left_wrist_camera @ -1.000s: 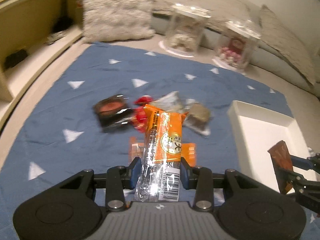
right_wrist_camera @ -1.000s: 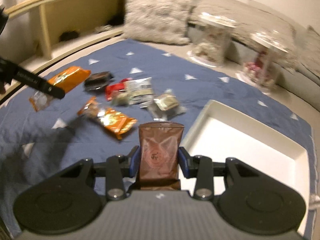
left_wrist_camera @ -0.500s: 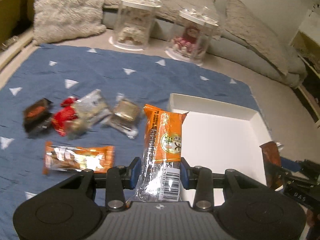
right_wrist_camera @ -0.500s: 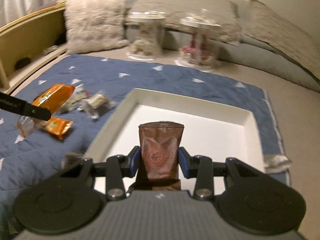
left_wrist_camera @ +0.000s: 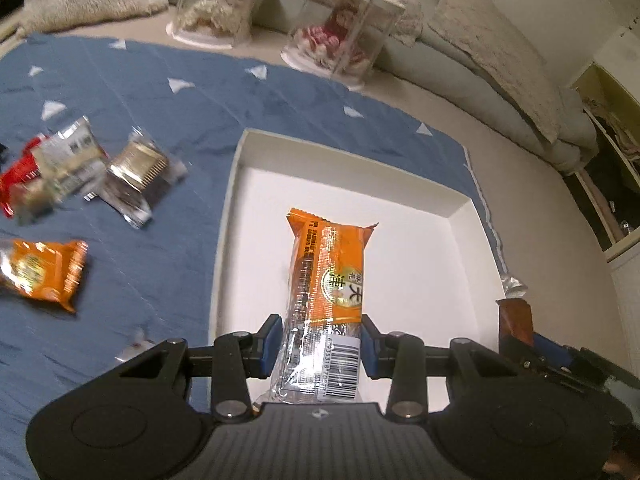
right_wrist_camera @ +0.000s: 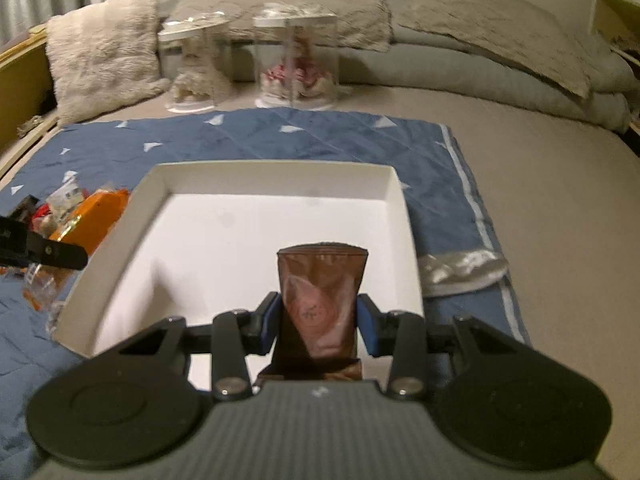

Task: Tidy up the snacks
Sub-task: 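Carry the orange bag and brown packet with both tools over the white tray, then open the left tool to drop the orange bag while the right tool releases the brown packet, then move both tools back from the tray toward the snack pile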

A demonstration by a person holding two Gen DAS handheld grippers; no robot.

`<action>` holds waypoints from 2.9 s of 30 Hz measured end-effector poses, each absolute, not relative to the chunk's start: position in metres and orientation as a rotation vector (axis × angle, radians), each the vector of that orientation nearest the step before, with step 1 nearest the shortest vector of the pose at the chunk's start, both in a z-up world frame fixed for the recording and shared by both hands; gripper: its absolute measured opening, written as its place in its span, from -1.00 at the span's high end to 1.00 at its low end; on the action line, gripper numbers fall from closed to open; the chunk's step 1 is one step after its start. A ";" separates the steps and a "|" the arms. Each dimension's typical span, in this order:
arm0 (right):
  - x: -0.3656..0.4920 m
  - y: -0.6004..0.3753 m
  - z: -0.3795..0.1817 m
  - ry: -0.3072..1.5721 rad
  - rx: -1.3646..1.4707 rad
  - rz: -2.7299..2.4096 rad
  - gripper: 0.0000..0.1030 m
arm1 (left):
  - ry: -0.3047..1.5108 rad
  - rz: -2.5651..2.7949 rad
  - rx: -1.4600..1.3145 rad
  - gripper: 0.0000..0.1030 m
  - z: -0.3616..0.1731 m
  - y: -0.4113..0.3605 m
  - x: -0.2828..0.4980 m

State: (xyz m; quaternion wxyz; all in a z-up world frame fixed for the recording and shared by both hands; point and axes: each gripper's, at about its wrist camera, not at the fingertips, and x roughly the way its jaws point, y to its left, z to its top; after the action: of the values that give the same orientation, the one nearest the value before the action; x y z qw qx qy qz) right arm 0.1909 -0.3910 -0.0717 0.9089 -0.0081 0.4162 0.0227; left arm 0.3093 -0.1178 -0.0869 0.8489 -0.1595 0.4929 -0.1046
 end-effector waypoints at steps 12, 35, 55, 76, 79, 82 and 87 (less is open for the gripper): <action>0.219 -0.404 -0.092 0.928 0.001 0.019 0.10 | 1.080 -0.179 -0.336 0.18 -0.110 -0.126 0.329; 0.223 -0.408 -0.092 0.979 0.082 0.011 -0.36 | 1.156 -0.267 -0.101 -0.62 -0.109 -0.145 0.318; 0.193 -0.395 -0.073 0.967 0.017 0.009 -0.99 | 1.114 -0.298 -0.045 -1.00 -0.090 -0.140 0.292; 0.199 -0.343 -0.059 0.921 -0.017 0.056 -0.99 | 1.071 -0.197 -0.081 -1.00 -0.072 -0.054 0.279; 0.204 -0.332 -0.058 0.915 -0.020 0.079 -0.99 | 1.067 -0.174 -0.082 -1.00 -0.070 -0.036 0.278; 0.207 -0.319 -0.056 0.908 -0.007 0.106 -0.99 | 1.064 -0.151 -0.088 -1.00 -0.069 -0.020 0.277; 0.209 -0.290 -0.052 0.900 0.002 0.148 -0.99 | 1.062 -0.118 -0.086 -1.00 -0.068 0.012 0.274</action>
State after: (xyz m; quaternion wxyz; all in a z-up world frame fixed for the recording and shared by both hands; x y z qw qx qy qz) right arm 0.2087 -0.2905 -0.0520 0.8979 0.0009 0.4344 0.0717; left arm 0.2742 0.0123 -0.0678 0.8597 -0.0412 0.5061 -0.0563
